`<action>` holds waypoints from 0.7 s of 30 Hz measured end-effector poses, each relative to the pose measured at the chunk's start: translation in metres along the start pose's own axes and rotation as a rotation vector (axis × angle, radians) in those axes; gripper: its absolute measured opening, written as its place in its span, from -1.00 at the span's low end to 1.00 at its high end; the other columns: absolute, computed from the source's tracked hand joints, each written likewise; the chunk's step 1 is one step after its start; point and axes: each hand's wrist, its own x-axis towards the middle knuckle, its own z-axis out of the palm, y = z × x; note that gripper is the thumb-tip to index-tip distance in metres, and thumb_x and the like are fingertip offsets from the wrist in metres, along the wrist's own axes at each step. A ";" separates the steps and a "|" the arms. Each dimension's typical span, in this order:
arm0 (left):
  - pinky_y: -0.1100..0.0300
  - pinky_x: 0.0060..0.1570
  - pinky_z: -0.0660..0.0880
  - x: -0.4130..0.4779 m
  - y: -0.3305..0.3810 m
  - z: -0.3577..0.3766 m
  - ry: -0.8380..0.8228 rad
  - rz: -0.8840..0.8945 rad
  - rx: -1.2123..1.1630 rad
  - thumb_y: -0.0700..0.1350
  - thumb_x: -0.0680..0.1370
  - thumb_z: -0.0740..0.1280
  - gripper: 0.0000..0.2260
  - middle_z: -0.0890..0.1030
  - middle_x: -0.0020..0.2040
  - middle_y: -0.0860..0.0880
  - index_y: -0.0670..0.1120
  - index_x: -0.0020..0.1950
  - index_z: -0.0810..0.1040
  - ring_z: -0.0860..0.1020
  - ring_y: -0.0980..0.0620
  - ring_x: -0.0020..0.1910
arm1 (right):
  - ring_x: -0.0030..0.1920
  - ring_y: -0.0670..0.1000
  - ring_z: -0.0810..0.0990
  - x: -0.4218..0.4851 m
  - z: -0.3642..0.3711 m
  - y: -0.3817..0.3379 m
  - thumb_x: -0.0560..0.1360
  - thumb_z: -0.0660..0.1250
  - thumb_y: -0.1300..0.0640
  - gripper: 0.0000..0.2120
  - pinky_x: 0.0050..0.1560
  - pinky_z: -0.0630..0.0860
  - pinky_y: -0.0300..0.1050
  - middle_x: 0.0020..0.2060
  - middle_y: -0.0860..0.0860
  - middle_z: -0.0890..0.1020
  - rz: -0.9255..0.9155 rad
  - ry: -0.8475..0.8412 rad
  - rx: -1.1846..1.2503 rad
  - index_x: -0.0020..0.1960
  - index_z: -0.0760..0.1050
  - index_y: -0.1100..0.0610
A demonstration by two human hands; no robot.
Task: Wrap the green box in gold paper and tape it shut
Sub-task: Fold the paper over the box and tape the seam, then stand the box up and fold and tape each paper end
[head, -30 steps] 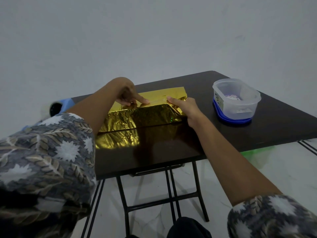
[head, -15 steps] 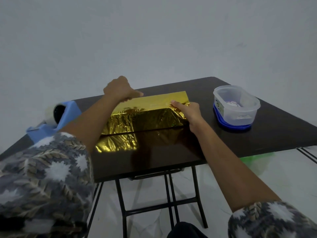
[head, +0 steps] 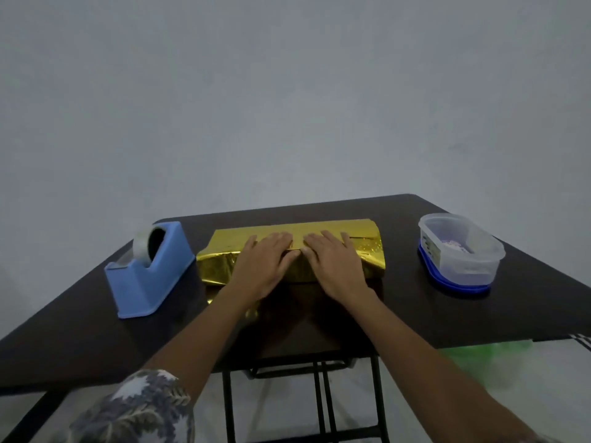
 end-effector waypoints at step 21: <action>0.09 0.37 0.23 -0.028 -0.008 -0.018 0.115 -0.193 -0.050 0.05 0.57 0.25 -0.61 0.49 0.32 0.09 0.06 0.40 0.37 0.42 0.12 0.30 | 0.48 -0.02 0.18 -0.005 -0.025 0.052 0.58 0.15 -0.10 -0.61 0.47 -0.13 0.15 0.43 -0.07 0.33 0.165 -0.008 -0.218 0.38 0.36 -0.08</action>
